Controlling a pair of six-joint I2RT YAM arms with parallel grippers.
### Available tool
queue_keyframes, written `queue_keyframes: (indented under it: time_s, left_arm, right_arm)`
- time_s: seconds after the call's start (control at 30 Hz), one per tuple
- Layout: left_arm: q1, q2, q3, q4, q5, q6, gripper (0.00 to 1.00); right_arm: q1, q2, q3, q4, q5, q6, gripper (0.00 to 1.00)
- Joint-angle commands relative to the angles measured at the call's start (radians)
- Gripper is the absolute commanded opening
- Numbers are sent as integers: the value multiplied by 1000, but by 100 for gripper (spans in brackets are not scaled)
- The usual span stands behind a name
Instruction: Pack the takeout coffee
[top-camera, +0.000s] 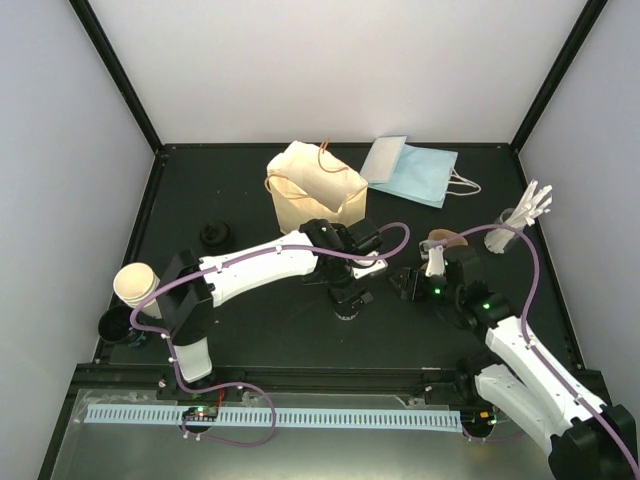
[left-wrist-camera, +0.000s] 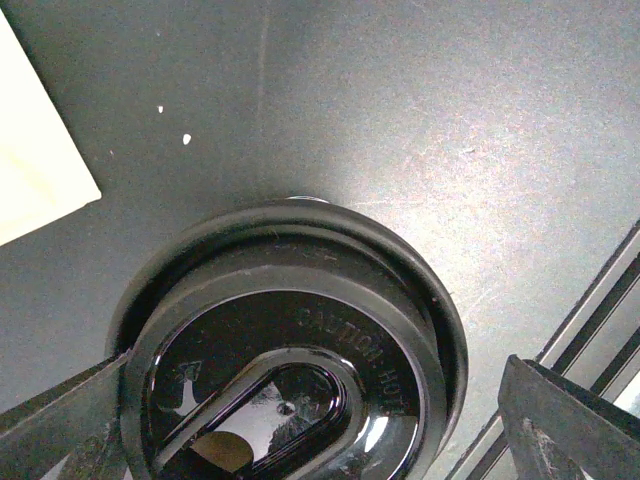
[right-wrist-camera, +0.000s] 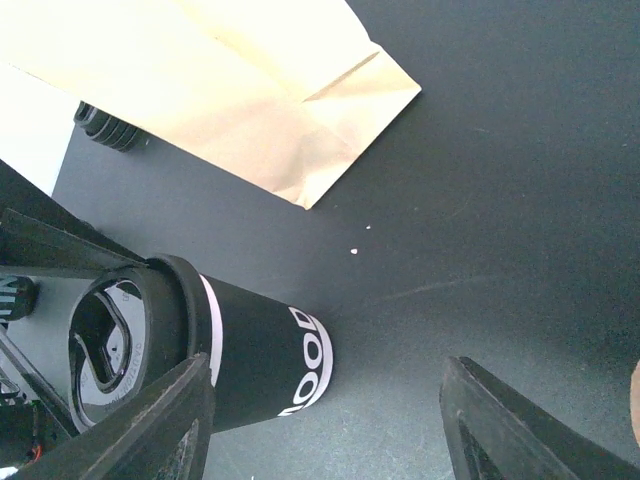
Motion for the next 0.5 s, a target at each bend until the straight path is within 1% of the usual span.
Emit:
queue_keyframes:
  time_s: [0.0, 0.13, 0.47]
  left_arm:
    - [-10, 4, 35, -78, 27, -22, 99]
    - [-10, -7, 43, -94, 12, -30, 99]
    - [-10, -30, 37, -68, -1, -51, 99]
  right_arm:
    - [-5, -10, 43, -32, 17, -30, 65]
    - [-5, -4, 56, -42, 12, -41, 67]
    - [-5, 3, 73, -54, 0, -58, 69]
